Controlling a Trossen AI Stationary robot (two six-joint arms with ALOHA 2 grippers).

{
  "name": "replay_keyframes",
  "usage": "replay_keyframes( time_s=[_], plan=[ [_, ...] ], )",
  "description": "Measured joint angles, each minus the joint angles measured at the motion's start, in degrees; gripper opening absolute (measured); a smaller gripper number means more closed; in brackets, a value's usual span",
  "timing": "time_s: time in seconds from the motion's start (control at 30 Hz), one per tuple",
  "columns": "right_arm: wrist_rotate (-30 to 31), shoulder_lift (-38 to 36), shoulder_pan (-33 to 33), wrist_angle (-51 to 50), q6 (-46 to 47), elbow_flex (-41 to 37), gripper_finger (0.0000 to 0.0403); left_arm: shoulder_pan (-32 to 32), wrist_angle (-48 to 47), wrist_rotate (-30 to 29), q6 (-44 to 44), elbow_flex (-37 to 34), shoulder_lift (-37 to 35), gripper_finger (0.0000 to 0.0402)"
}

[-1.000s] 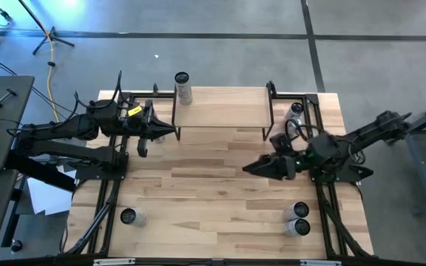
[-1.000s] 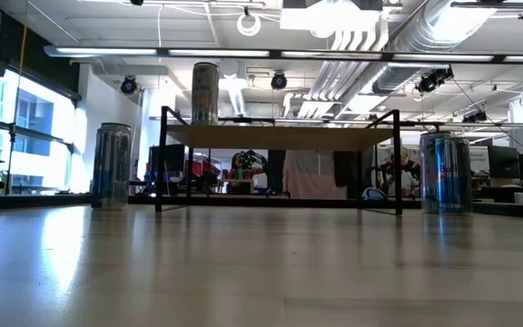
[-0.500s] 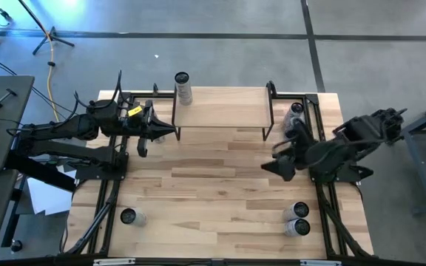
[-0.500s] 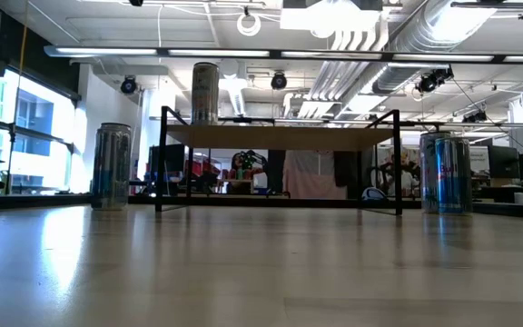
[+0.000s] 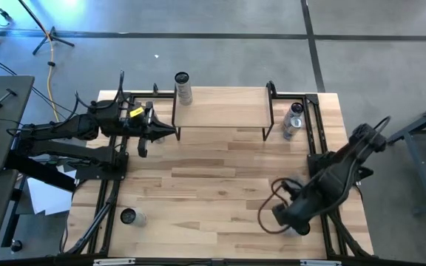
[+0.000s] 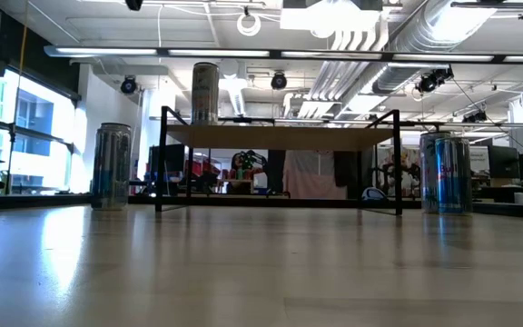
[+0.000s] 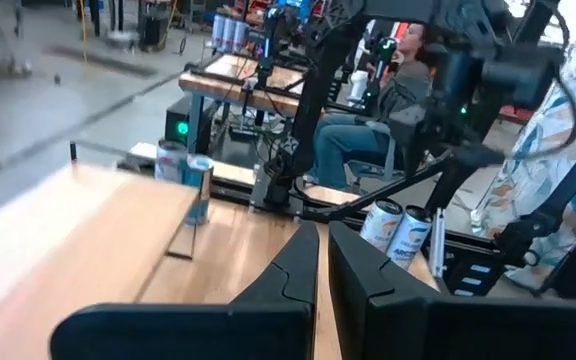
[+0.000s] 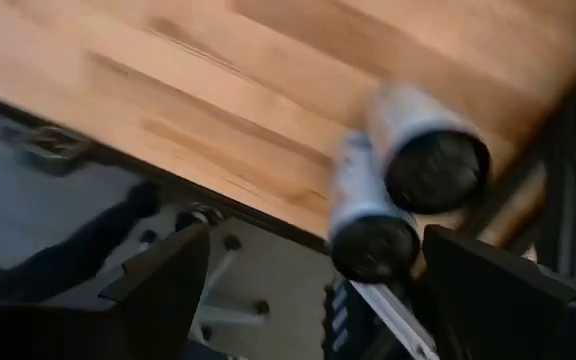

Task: Place canned beverage on shelf
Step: Put the bottom right black soda can on the shelf

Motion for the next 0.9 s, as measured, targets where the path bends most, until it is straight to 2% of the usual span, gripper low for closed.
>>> replay_keyframes(
  time_s=[0.07, 0.2, 0.43, 0.63, 0.9],
  plan=[
    [-0.82, -0.20, 1.31, -0.07, 2.88, -1.28, 0.0351, 0.00, -0.45, 0.00, -2.38, 0.00, 0.00, 0.0004],
    [-0.75, -1.64, 2.28, -2.92, 7.28, -2.26, 0.0351, 0.03, -0.25, -0.02, -0.60, 0.00, 0.00, 0.0003],
    [1.16, -1.07, 1.89, -3.42, 8.79, -2.43, 0.0351, 0.02, -0.25, -0.04, -1.24, 0.00, 0.00, 0.0005],
    [-2.38, -1.99, 1.72, -1.07, 8.99, -10.19, 0.0351, 0.02, -0.23, -0.02, -3.12, 0.00, 0.00, 0.0005],
    [-2.15, -10.65, 2.10, 4.70, 12.60, -20.03, 0.0351, 0.02, -0.21, -0.02, -2.52, 0.00, 0.00, 0.0005]
  ],
)
